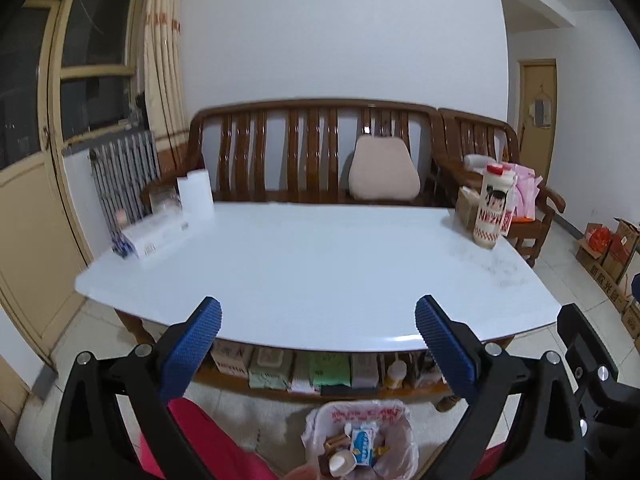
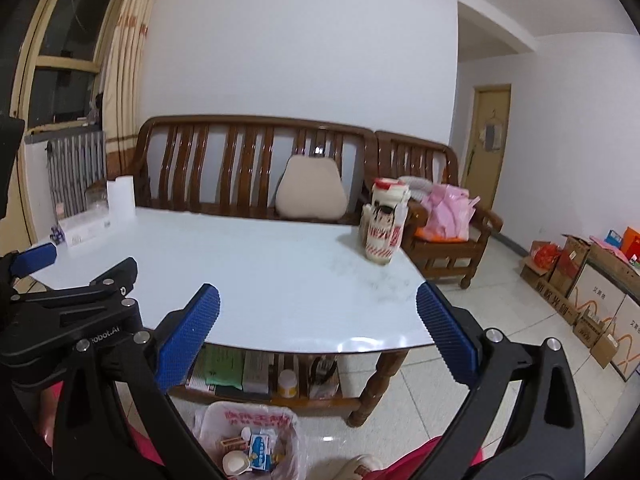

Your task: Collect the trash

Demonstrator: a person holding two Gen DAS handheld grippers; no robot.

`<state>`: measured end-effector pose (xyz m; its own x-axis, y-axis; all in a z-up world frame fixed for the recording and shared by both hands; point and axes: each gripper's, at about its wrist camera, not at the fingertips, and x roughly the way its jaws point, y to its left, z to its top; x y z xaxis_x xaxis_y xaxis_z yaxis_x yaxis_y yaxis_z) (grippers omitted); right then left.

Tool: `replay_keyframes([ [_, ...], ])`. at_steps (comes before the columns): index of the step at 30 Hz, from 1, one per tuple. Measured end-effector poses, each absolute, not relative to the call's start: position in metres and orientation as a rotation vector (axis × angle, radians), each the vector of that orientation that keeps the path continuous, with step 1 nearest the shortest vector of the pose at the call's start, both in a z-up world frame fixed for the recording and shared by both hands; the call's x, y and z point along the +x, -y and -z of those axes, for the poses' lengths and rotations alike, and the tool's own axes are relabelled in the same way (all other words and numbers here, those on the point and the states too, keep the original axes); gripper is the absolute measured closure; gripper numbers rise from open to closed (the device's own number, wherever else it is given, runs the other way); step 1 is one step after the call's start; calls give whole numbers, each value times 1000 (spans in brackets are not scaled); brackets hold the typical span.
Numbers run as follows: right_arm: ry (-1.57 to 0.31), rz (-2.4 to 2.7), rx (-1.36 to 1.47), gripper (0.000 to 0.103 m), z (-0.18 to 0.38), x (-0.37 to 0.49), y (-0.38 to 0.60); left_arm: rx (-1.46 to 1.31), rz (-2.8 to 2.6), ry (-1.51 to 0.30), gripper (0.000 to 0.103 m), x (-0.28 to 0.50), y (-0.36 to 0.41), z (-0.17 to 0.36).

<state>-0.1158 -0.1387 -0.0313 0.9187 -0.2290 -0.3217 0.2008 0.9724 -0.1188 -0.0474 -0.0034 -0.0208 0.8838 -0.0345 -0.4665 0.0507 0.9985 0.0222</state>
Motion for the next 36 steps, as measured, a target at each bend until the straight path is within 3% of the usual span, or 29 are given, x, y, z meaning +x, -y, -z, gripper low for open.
replay_keyframes([
  [13, -319, 246, -65, 7, 15, -139, 144, 55, 16, -465, 8, -72, 9, -5],
  [36, -343, 269, -74, 7, 12, -141, 146, 40, 39, -510, 8, -69, 8, 0],
])
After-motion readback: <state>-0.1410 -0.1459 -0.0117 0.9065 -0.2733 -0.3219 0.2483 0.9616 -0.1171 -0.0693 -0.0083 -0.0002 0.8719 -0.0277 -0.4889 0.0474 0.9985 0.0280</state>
